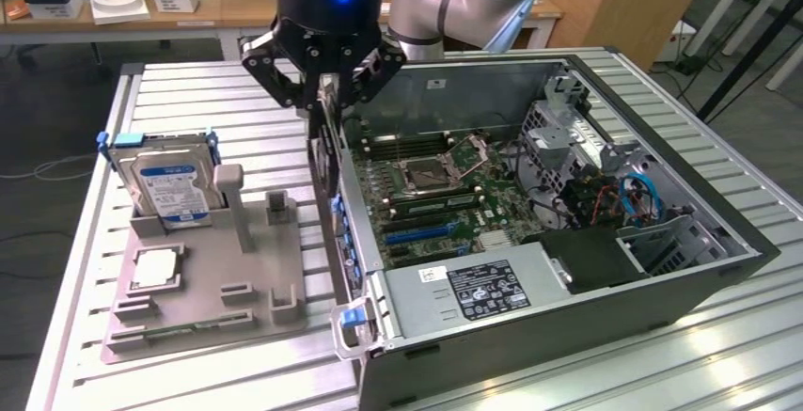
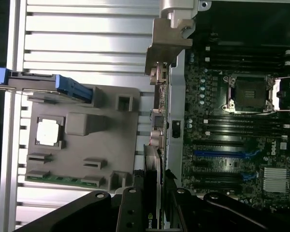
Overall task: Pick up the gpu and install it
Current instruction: 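Pick up the gpu and move the gpu toward the slot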
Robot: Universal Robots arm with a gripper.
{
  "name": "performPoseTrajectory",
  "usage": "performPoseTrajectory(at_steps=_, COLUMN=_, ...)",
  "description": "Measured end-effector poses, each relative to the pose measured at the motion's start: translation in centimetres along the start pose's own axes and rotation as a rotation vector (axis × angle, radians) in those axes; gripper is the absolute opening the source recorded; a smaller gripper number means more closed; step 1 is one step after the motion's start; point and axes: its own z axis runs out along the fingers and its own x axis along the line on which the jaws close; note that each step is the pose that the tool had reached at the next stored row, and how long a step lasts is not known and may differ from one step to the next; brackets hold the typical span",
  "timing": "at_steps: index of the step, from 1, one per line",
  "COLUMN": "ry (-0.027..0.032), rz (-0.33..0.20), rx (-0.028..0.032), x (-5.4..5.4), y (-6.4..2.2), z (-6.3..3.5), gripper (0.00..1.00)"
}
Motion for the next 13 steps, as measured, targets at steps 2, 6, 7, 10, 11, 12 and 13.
performPoseTrajectory(at_steps=2, ry=0.0004, rz=0.0, rx=0.0001, x=-0.4, y=-0.01, z=-0.02, gripper=0.26)
performPoseTrajectory(at_steps=6, ry=0.0004, rz=-0.001, rx=0.0, x=-1.1, y=-0.02, z=-0.04, gripper=0.26)
performPoseTrajectory(at_steps=7, ry=0.0005, rz=-0.001, rx=0.0, x=-1.2, y=-0.03, z=-0.05, gripper=0.26)
performPoseTrajectory(at_steps=10, ry=0.0006, rz=-0.003, rx=0.0001, x=-1.9, y=-0.05, z=-0.07, gripper=0.26)
performPoseTrajectory(at_steps=11, ry=0.0007, rz=-0.004, rx=0.0002, x=-2.2, y=-0.05, z=-0.08, gripper=0.26)
performPoseTrajectory(at_steps=12, ry=0.0008, rz=-0.005, rx=0.0002, x=-2.4, y=-0.05, z=-0.08, gripper=0.26)
performPoseTrajectory(at_steps=13, ry=0.001, rz=-0.007, rx=0.0003, x=-2.5, y=-0.06, z=-0.09, gripper=0.26)
